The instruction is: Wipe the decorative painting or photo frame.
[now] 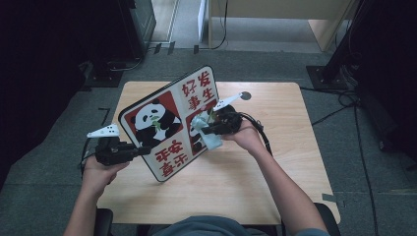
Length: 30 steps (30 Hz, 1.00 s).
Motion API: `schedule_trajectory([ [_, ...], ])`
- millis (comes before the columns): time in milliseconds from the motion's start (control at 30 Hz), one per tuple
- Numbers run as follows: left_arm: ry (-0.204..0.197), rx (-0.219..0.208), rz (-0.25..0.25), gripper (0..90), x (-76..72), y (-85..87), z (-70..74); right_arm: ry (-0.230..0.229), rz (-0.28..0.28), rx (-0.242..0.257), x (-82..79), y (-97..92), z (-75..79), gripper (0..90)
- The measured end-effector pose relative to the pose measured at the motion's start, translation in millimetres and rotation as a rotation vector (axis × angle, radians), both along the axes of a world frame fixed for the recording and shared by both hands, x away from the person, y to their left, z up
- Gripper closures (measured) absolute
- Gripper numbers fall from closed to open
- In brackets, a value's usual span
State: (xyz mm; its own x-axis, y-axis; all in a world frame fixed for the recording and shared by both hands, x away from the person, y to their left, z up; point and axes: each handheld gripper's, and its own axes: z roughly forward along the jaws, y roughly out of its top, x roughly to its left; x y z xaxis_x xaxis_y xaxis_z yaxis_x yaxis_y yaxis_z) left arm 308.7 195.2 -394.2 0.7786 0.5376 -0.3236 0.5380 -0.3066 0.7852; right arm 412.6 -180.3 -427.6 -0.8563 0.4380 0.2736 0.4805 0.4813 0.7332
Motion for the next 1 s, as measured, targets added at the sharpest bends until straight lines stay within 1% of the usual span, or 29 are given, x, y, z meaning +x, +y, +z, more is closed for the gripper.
schedule_trajectory([
  [33,0.000,0.000,-0.001,78.6,0.1,0.2,0.0,-0.003,0.000,0.000,-0.6,-0.2,-2.1,79.6],
  [133,0.002,-0.003,0.000,78.5,0.1,0.1,-0.1,0.015,0.002,-0.010,-1.7,-0.9,-8.6,79.5],
  [167,0.002,-0.003,-0.001,78.5,0.2,0.3,-0.1,0.015,0.002,-0.010,-1.7,-0.9,-8.6,79.5],
  [233,0.002,-0.002,-0.003,78.5,0.2,0.4,-0.2,0.025,0.002,-0.031,-2.3,-1.9,-15.0,79.4],
  [400,0.002,-0.002,-0.003,78.5,0.2,0.4,-0.1,0.024,-0.004,-0.024,-4.0,-3.4,-21.6,79.4],
  [433,0.002,-0.002,-0.003,78.5,0.3,0.4,-0.2,0.031,-0.003,-0.025,-4.5,-3.8,-25.8,79.4],
  [500,0.002,-0.002,-0.003,78.5,0.3,0.4,-0.1,0.053,-0.003,-0.035,-4.8,-4.1,-29.3,79.4],
  [667,0.002,-0.002,-0.004,78.5,0.3,0.4,-0.1,0.070,-0.003,-0.050,-4.7,-5.3,-36.2,79.4],
  [800,0.002,-0.002,-0.004,78.5,0.2,0.3,-0.1,0.066,-0.005,-0.044,-6.0,-6.4,-42.0,79.3],
  [833,0.002,-0.002,-0.004,78.5,0.1,0.3,-0.1,0.075,-0.007,-0.048,-6.7,-7.2,-46.5,79.3],
  [900,0.002,-0.002,-0.004,78.4,0.1,0.3,-0.1,0.084,-0.010,-0.053,-6.9,-7.1,-48.2,79.4],
  [933,0.002,-0.002,-0.004,78.4,0.0,0.2,-0.1,0.100,-0.009,-0.067,-7.1,-6.8,-53.0,79.3],
  [967,0.002,-0.002,-0.004,78.5,0.0,0.2,-0.1,0.105,-0.005,-0.075,-6.8,-7.1,-55.0,79.3],
  [1000,0.002,-0.002,-0.004,78.4,-0.2,0.1,0.0,0.114,-0.010,-0.077,-7.1,-6.8,-56.5,79.3],
])
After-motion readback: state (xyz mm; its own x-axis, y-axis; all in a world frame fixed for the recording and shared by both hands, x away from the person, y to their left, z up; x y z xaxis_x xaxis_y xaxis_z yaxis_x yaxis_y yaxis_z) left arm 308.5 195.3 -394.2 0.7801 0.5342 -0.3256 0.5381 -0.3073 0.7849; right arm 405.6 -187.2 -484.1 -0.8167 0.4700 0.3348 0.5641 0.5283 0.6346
